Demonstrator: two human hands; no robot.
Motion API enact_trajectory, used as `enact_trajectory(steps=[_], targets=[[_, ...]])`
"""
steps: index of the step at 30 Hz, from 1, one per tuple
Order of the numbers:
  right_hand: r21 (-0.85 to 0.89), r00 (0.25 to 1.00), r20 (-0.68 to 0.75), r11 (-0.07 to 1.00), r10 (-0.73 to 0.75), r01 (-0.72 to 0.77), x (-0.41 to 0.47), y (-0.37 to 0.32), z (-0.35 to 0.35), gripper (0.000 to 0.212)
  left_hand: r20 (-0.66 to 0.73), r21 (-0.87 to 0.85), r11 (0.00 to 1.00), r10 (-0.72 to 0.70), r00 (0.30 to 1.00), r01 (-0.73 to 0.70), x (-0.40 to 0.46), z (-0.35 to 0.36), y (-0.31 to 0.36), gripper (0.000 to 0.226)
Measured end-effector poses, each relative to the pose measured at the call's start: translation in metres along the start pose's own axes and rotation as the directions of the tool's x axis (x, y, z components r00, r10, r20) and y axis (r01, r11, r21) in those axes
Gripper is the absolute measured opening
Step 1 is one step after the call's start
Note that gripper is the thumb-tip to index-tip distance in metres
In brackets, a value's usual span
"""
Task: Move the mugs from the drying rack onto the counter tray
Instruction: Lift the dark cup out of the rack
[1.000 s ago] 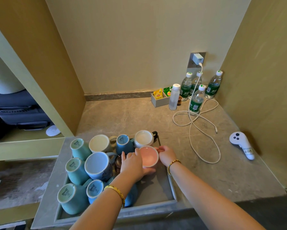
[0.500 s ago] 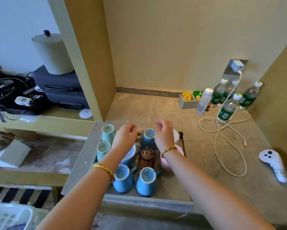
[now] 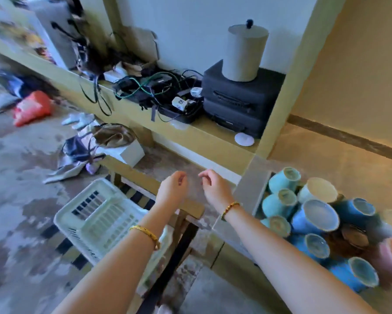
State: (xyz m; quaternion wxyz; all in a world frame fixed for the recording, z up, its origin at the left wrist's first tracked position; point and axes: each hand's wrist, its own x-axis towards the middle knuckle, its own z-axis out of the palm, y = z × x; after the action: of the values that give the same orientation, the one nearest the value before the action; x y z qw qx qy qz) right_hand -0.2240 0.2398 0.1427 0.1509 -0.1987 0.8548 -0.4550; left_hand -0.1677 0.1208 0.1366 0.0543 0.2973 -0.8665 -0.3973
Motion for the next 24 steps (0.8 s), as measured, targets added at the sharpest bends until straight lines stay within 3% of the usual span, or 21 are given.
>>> enact_trajectory(steps=[8, 14, 16, 19, 24], targets=[[-0.151, 0.935, 0.343, 0.988, 0.089, -0.039, 0.007, -0.036, 0.159, 0.023, 0.063, 0.050, 0.955, -0.296, 0.953, 0.293, 0.001, -0.085, -0.158, 0.032], [-0.395, 0.761, 0.563, 0.914, 0.321, -0.094, 0.006, -0.007, 0.226, 0.034, 0.297, 0.124, 0.881, -0.473, 0.830, 0.457, -0.017, -0.074, -0.243, 0.040], [-0.477, 0.698, 0.608, 0.877, 0.378, -0.059, 0.007, 0.007, 0.245, 0.029, 0.354, 0.141, 0.856, -0.513, 0.782, 0.498, -0.021, -0.063, -0.264, 0.043], [-0.570, 0.612, 0.613, 0.816, 0.500, -0.096, 0.011, 0.024, 0.270, 0.026, 0.377, 0.137, 0.813, -0.572, 0.729, 0.567, -0.023, -0.049, -0.291, 0.050], [-0.544, 0.584, 0.410, 0.702, 0.701, -0.460, 0.019, 0.046, 0.313, 0.044, 0.373, 0.066, 0.750, -0.630, 0.681, 0.658, -0.005, -0.024, -0.326, 0.057]])
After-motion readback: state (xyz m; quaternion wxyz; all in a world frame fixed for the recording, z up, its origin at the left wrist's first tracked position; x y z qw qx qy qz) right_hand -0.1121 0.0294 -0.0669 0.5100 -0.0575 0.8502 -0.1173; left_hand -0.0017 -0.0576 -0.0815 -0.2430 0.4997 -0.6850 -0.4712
